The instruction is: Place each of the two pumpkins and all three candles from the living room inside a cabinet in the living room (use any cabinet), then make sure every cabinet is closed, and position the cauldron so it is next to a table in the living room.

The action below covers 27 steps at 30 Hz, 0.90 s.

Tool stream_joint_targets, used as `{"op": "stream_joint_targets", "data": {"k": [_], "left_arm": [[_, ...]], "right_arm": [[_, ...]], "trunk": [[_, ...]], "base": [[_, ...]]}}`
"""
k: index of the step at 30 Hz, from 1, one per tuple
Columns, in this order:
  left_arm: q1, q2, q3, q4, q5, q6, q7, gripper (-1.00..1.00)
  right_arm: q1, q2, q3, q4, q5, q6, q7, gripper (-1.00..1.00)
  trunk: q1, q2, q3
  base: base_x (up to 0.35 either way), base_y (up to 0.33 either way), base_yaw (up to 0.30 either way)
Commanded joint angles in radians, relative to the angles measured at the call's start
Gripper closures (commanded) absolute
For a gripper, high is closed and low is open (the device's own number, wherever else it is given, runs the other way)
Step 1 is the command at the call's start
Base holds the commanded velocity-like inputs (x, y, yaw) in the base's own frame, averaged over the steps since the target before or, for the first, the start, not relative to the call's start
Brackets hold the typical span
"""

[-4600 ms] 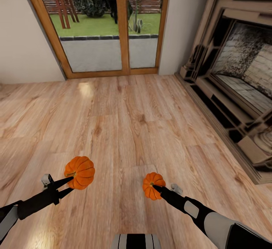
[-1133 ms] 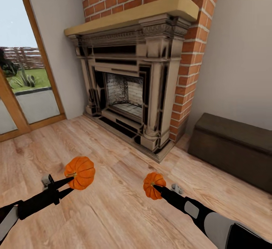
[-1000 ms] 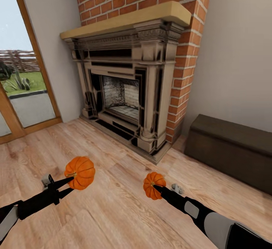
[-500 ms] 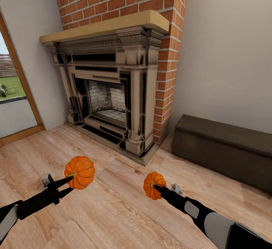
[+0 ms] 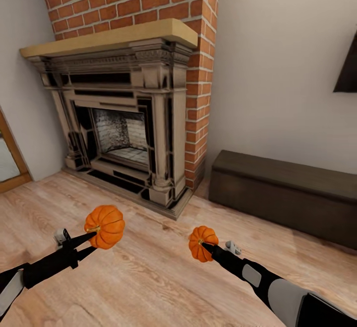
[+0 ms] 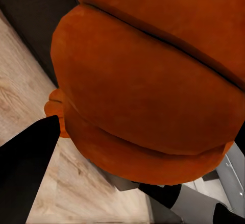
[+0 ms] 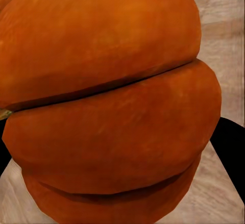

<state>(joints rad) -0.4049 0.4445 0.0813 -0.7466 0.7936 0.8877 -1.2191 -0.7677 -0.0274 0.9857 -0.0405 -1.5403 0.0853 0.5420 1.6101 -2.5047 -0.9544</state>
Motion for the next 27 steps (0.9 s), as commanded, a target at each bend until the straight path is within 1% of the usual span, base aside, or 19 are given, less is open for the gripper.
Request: {"op": "stream_joint_targets", "data": {"k": [1,27], "left_arm": [[0.000,0.000,0.000,0.000,0.004,0.007,0.001,1.00],[0.000,-0.001,-0.002,0.000,0.004,0.007,0.003,1.00]], "right_arm": [[-0.001,0.000,-0.002,-0.001,-0.014,0.007,0.001,1.00],[-0.001,0.000,-0.002,0.001,-0.014,0.007,-0.001,1.00]], "trunk": [[0.000,0.000,0.000],[0.000,0.000,0.026]], "base": [[0.000,0.000,-0.242],[0.000,0.000,-0.242]]}}
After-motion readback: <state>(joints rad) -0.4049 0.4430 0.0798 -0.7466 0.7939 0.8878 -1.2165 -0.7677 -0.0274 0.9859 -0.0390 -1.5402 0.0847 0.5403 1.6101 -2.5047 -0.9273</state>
